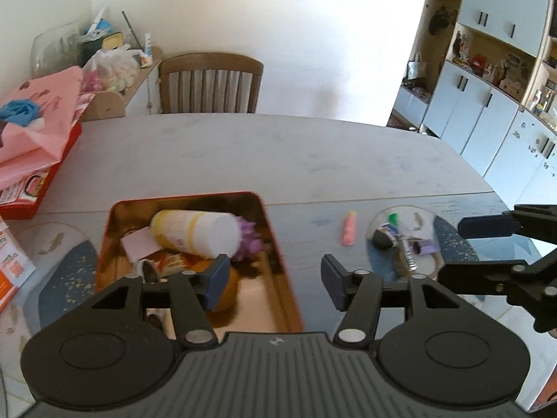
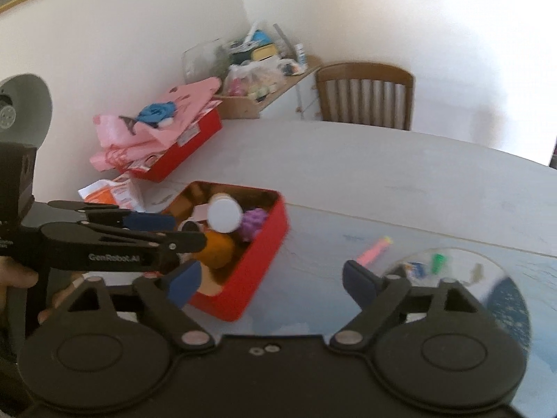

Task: Organize rigid objects
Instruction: 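Move the left gripper to the pink tube while the right gripper approaches the purple eraser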

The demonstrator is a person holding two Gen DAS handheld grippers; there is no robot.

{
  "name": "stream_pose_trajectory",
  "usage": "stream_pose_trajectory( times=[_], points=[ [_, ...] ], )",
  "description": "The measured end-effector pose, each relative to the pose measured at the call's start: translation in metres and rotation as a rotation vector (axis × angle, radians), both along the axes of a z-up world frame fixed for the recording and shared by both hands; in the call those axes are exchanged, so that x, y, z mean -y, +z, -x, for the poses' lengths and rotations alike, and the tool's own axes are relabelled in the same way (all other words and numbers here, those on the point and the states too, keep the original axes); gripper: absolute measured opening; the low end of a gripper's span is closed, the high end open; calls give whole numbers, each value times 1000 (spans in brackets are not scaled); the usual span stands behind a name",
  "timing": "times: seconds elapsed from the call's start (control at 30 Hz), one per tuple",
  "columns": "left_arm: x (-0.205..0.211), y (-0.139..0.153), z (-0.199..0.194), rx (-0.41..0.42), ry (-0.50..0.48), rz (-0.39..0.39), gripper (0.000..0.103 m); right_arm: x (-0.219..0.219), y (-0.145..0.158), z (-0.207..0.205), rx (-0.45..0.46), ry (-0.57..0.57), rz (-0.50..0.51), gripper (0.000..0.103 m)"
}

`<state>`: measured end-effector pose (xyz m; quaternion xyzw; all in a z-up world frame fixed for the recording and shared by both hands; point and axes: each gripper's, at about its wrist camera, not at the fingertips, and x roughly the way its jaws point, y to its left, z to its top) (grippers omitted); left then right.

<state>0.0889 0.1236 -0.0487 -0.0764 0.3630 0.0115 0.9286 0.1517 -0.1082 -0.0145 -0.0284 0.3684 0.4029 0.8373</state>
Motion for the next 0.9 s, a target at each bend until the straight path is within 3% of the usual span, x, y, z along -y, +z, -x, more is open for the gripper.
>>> stream_pose_trajectory(
  times=[0.13,0.3,0.53,0.9],
  points=[
    [21,2,-5,17,-7,-6,75,29,-5,-6,-14,-31,-18,99],
    [43,1,-15,22,-1,25,81,61,-14,-14,-19,-63,-7,103],
    [73,-5,-37,23,16,39,83,88,-28,-28,-1,-69,33,103],
    [107,-28,-96,1,67,-12,83,103,-49,-65,27,-67,99,101]
  ],
)
